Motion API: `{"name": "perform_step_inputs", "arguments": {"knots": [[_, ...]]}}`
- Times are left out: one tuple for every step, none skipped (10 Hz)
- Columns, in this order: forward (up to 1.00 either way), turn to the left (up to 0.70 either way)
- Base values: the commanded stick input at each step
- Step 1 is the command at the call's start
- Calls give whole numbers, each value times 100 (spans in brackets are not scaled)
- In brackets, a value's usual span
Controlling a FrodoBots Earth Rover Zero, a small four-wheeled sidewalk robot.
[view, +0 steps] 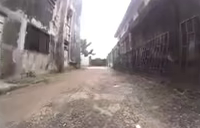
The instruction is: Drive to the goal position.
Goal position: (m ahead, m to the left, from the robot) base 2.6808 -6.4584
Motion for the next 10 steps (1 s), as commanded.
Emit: {"name": "perform_step_inputs", "arguments": {"knots": [[30, 0], [30, 0], [30, 0], [30, 0], [30, 0], [30, 0], [30, 0], [30, 0], [30, 0], [30, 0]]}}
